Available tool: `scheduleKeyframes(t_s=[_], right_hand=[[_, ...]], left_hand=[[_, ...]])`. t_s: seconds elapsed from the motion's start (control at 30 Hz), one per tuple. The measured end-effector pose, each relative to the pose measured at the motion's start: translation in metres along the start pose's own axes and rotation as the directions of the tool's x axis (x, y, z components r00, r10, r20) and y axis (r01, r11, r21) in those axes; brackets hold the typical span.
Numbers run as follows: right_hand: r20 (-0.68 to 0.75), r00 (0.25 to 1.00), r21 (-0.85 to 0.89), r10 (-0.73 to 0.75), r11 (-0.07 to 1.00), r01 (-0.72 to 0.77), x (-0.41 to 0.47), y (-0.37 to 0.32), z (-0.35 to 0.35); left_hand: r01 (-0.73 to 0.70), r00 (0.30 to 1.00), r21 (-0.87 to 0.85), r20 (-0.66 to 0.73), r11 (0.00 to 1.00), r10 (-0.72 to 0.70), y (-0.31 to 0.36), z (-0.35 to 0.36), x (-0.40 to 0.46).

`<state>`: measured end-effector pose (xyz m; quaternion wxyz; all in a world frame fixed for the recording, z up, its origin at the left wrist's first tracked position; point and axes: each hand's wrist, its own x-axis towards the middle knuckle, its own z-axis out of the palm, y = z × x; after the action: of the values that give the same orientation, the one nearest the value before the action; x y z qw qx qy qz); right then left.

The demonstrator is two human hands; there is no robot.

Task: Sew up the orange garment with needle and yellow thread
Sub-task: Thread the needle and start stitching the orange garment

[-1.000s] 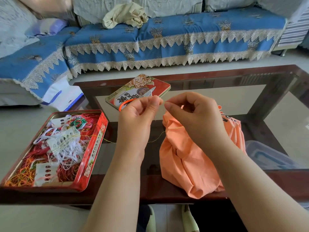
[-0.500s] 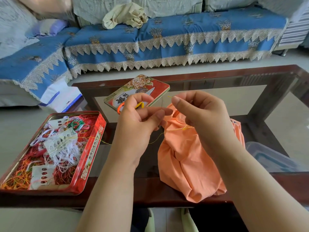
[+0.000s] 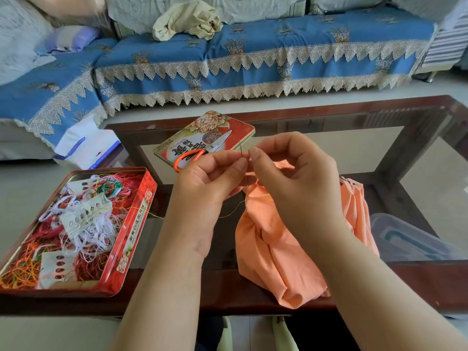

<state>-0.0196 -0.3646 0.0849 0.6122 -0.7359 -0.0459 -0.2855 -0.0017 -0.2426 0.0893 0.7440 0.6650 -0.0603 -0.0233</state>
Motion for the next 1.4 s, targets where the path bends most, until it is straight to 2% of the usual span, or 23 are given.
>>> scheduleKeyframes(t_s=[0.2,0.7,1.4], right_hand=[[-0.048,0.998,-0.06,-0.051,0.997,0.048,-0.0013,0.0024,0.0024],[-0.054,0.987,-0.157,-0.15,0.978,0.14,-0.002,0.0036,0.0033],[-0.048,0.972,-0.165,-0.231,0.961,0.22,-0.0032,0.007,0.0073]], left_hand=[[-0.032,0.999,0.005,-0.021,0.999,0.032,-0.0009,0.0019,-0.0004],[-0.063,0.998,0.008,-0.023,0.998,0.063,-0.0003,0.0013,-0.0007],[-0.115,0.993,0.075,-0.005,0.991,0.116,-0.0055,-0.0011,0.0023]])
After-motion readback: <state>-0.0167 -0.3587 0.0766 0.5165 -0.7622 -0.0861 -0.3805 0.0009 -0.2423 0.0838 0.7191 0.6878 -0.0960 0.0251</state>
